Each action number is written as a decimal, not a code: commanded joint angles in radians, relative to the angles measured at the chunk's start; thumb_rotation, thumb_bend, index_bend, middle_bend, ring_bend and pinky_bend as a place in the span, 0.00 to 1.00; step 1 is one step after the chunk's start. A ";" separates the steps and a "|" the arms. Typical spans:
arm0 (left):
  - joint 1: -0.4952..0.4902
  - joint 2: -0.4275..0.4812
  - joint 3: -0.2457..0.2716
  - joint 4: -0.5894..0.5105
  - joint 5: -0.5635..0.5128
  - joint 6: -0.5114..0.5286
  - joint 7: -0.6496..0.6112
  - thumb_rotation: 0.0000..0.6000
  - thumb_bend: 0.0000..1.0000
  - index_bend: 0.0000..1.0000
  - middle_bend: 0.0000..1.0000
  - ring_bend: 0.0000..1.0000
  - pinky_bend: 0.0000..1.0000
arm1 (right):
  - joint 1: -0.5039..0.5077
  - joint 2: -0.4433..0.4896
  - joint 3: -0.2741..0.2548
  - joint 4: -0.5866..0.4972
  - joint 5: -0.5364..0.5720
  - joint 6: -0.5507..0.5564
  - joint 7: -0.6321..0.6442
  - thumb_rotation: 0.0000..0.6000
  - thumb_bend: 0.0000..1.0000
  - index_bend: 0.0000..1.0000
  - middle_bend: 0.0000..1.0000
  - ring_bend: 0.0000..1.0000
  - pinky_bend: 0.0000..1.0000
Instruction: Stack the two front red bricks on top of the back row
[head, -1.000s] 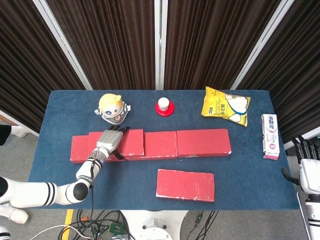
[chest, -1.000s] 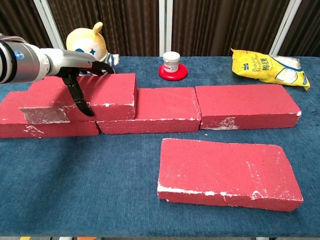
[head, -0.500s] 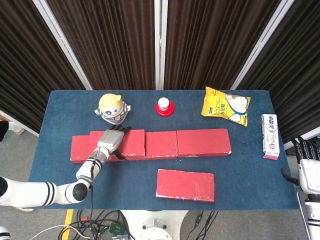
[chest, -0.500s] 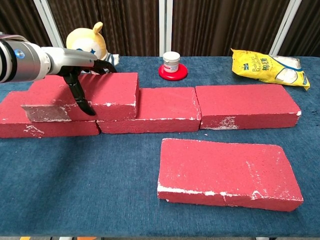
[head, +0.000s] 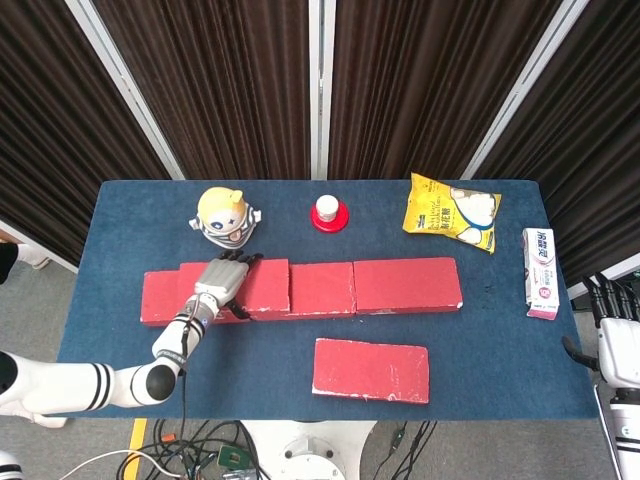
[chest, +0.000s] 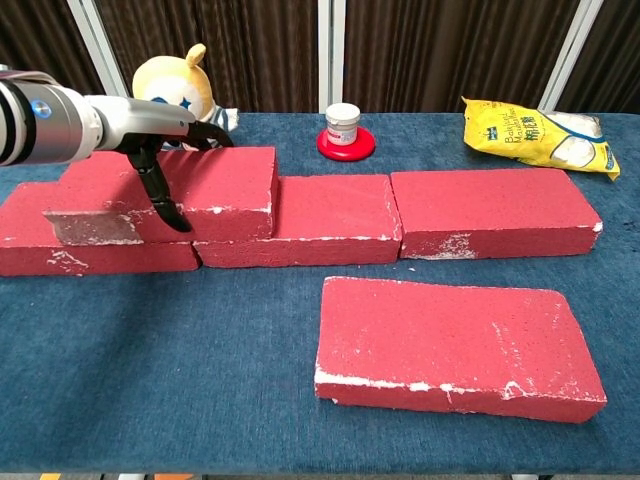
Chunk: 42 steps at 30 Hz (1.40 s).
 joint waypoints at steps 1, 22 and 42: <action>0.000 -0.003 0.002 0.004 -0.001 0.000 -0.001 1.00 0.06 0.06 0.27 0.00 0.00 | 0.000 0.000 0.000 -0.001 0.000 0.000 -0.002 1.00 0.18 0.00 0.00 0.00 0.00; 0.011 0.000 0.004 0.010 0.039 -0.021 -0.040 1.00 0.05 0.02 0.00 0.00 0.00 | -0.001 0.004 -0.001 -0.010 0.001 -0.001 -0.007 1.00 0.18 0.00 0.00 0.00 0.00; 0.030 0.038 -0.016 -0.070 0.119 0.020 -0.071 1.00 0.03 0.00 0.00 0.00 0.00 | -0.003 0.021 0.001 -0.025 -0.001 0.005 -0.016 1.00 0.18 0.00 0.00 0.00 0.00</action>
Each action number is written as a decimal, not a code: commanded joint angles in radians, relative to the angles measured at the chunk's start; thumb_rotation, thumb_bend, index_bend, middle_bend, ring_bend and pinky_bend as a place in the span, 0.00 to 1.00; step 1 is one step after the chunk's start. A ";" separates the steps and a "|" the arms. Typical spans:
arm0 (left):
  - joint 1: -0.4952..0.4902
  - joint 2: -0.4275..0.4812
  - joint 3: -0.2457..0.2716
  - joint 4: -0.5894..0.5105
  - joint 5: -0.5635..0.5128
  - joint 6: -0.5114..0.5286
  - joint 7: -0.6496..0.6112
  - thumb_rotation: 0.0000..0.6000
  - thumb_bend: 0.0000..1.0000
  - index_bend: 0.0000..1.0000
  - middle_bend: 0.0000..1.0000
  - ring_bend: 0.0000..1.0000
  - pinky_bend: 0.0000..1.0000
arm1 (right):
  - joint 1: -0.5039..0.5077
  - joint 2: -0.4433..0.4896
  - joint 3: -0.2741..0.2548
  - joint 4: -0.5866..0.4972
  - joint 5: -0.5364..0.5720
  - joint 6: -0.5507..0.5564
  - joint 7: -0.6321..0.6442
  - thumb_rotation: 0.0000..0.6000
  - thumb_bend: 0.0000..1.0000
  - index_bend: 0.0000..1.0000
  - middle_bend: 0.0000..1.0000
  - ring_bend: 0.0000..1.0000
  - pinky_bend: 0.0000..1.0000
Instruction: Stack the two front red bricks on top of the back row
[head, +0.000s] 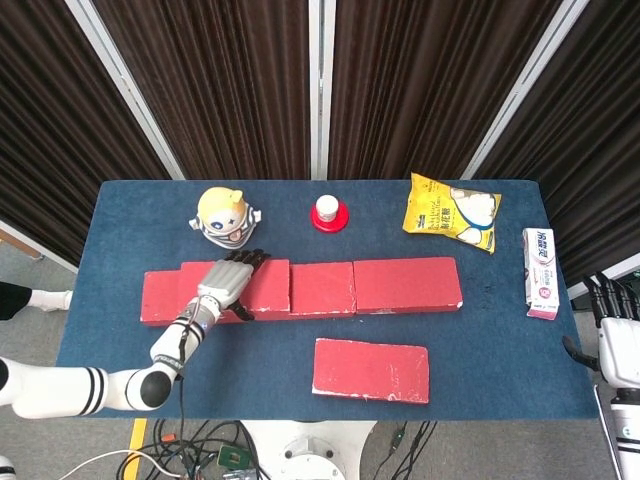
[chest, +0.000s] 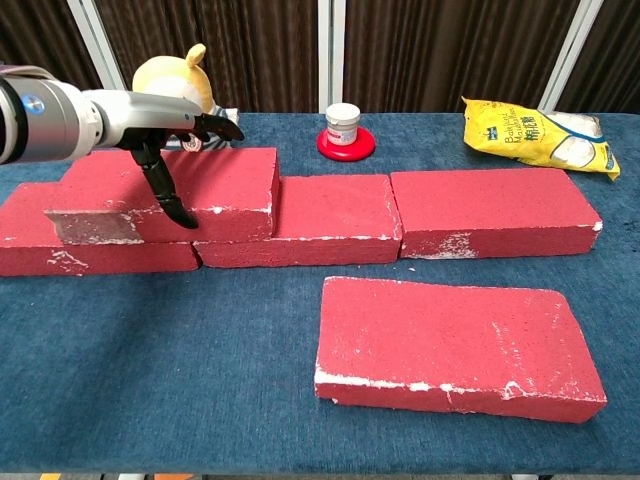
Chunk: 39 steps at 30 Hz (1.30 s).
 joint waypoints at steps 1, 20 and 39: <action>0.005 0.019 -0.007 -0.032 0.016 0.018 -0.003 1.00 0.03 0.00 0.00 0.00 0.00 | -0.001 0.008 0.000 -0.011 0.004 0.000 -0.008 1.00 0.18 0.00 0.00 0.00 0.00; 0.348 0.375 0.110 -0.315 0.457 0.357 -0.194 1.00 0.02 0.00 0.00 0.00 0.00 | 0.047 0.177 -0.137 -0.302 -0.256 -0.122 0.032 1.00 0.07 0.00 0.00 0.00 0.00; 0.578 0.436 0.233 -0.128 0.772 0.327 -0.453 1.00 0.00 0.00 0.00 0.00 0.00 | 0.204 -0.196 -0.126 -0.401 -0.038 -0.437 -0.490 1.00 0.00 0.00 0.00 0.00 0.00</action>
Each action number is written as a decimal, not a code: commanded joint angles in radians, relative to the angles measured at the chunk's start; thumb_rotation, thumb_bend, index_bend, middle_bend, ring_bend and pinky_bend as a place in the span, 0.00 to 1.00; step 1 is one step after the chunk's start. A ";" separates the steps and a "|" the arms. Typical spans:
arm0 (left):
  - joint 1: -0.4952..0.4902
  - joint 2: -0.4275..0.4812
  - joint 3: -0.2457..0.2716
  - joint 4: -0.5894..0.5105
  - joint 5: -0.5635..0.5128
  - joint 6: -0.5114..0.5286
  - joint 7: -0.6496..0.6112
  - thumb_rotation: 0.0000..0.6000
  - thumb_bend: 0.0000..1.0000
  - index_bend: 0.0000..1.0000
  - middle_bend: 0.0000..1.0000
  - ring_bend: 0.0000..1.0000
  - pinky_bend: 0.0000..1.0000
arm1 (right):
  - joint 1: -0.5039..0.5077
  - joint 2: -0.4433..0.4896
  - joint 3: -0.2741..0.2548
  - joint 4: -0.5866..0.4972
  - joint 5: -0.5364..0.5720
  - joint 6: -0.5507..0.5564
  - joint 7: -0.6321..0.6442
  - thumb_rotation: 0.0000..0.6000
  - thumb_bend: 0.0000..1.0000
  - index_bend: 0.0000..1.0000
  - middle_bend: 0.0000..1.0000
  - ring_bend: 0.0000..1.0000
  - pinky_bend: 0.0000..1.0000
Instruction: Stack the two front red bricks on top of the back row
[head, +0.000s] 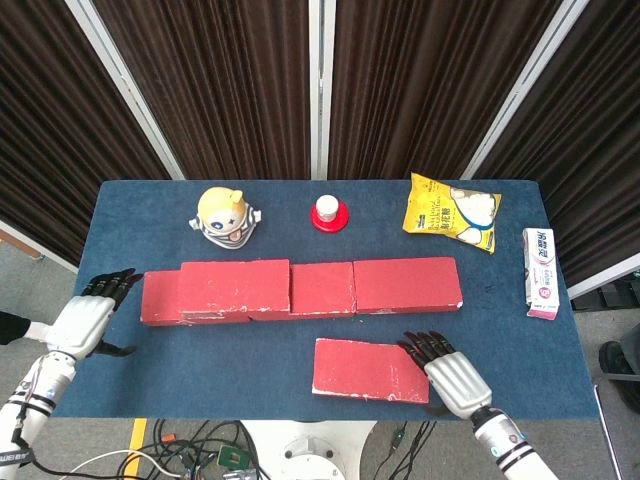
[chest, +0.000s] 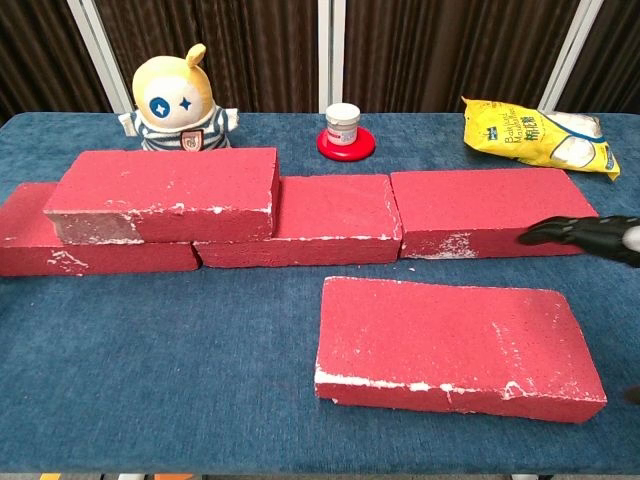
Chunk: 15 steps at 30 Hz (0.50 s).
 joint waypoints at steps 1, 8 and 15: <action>0.037 -0.011 0.002 0.042 0.048 0.015 -0.023 1.00 0.00 0.00 0.00 0.00 0.00 | 0.029 -0.111 0.024 0.034 0.081 -0.012 -0.083 1.00 0.00 0.00 0.00 0.00 0.00; 0.054 0.010 -0.002 0.062 0.061 -0.034 -0.060 1.00 0.00 0.00 0.00 0.00 0.00 | 0.060 -0.202 0.033 0.032 0.196 -0.011 -0.214 1.00 0.00 0.00 0.00 0.00 0.00; 0.074 0.026 -0.016 0.079 0.065 -0.055 -0.093 1.00 0.00 0.00 0.00 0.00 0.00 | 0.093 -0.255 0.037 0.036 0.292 -0.013 -0.266 1.00 0.00 0.00 0.00 0.00 0.00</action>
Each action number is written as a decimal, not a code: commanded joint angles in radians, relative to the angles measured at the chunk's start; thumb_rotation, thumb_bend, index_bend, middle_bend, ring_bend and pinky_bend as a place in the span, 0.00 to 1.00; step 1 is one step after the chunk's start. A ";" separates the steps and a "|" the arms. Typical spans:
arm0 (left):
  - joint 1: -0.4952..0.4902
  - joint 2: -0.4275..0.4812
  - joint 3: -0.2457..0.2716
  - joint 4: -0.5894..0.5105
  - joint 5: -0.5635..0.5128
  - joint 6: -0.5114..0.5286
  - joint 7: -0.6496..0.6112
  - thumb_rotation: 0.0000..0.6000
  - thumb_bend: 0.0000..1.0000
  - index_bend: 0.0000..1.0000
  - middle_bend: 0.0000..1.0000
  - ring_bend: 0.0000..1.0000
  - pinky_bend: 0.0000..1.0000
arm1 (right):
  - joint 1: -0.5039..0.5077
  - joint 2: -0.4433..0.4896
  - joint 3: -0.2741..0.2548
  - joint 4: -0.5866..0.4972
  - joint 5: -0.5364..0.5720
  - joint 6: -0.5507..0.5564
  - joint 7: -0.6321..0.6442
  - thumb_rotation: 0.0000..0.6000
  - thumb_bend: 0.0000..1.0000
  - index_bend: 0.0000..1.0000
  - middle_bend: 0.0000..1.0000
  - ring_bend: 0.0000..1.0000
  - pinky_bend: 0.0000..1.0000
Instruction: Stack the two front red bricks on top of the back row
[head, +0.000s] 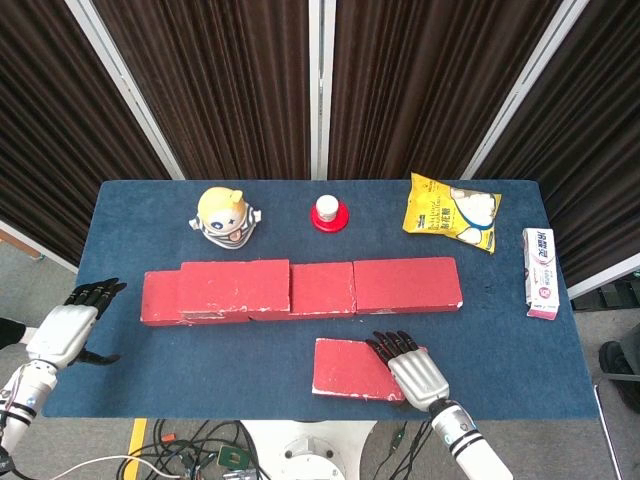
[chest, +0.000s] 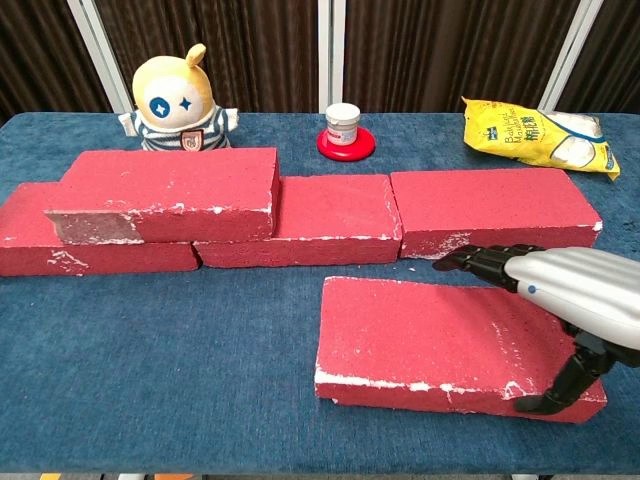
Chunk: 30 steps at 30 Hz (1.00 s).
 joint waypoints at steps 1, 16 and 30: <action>0.006 0.006 -0.005 0.005 0.001 -0.010 -0.009 1.00 0.00 0.00 0.00 0.00 0.00 | 0.019 -0.025 0.002 0.003 0.035 0.002 -0.018 1.00 0.00 0.00 0.00 0.00 0.00; 0.011 0.018 -0.040 0.013 -0.033 -0.089 0.007 1.00 0.00 0.00 0.00 0.00 0.00 | 0.052 -0.114 -0.007 0.052 0.130 0.058 -0.066 1.00 0.00 0.00 0.00 0.00 0.00; 0.020 0.021 -0.060 0.008 -0.042 -0.123 0.024 1.00 0.00 0.00 0.00 0.00 0.00 | 0.079 -0.143 -0.015 0.089 0.149 0.085 -0.048 1.00 0.00 0.00 0.03 0.00 0.00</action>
